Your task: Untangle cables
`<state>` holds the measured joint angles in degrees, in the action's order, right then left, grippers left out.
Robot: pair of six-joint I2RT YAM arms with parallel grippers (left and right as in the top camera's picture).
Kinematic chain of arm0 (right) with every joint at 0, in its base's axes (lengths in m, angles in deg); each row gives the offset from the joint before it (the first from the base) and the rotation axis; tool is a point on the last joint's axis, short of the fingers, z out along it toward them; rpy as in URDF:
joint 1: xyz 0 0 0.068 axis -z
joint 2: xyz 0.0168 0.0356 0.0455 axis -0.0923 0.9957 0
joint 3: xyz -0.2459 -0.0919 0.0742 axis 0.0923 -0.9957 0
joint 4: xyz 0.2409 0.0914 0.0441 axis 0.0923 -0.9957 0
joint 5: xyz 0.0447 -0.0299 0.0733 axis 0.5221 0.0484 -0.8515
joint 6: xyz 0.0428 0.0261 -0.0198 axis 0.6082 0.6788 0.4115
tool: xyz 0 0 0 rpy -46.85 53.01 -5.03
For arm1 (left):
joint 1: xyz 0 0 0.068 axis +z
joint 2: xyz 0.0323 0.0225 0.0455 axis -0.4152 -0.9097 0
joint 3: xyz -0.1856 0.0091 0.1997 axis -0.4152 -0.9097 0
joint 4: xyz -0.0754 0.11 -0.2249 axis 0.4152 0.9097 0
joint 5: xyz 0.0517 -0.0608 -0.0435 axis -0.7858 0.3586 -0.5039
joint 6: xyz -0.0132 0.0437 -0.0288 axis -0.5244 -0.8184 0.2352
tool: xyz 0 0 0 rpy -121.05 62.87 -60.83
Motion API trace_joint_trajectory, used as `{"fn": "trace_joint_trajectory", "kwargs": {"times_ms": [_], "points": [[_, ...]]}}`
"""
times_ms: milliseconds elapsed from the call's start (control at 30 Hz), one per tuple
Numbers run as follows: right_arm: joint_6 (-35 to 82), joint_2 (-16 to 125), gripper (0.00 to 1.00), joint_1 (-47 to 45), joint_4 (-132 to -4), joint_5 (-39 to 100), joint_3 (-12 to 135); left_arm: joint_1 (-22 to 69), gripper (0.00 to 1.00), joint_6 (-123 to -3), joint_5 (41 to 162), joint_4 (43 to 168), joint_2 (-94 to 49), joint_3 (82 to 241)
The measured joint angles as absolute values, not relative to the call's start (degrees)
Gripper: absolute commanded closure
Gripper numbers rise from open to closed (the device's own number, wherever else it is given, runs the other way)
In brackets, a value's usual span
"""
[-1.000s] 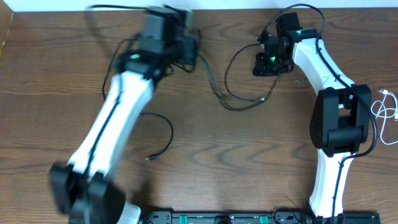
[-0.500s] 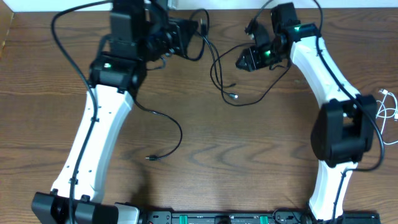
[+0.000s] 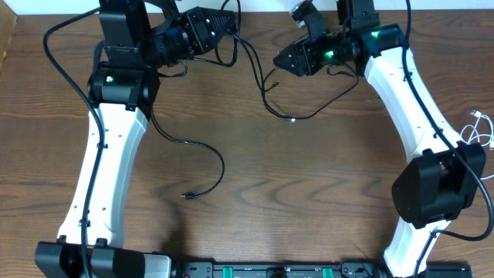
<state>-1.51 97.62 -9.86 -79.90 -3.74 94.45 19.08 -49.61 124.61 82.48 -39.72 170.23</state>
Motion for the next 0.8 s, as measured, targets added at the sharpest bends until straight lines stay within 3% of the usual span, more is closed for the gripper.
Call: {"fn": "trace_joint_trajectory", "kwargs": {"times_ms": [800], "points": [[-1.3, 95.1, 0.48, -11.8, -71.4, -8.9, 94.5, 19.1, 0.93, -49.2, 125.1, 84.1, -39.7, 170.2]]}}
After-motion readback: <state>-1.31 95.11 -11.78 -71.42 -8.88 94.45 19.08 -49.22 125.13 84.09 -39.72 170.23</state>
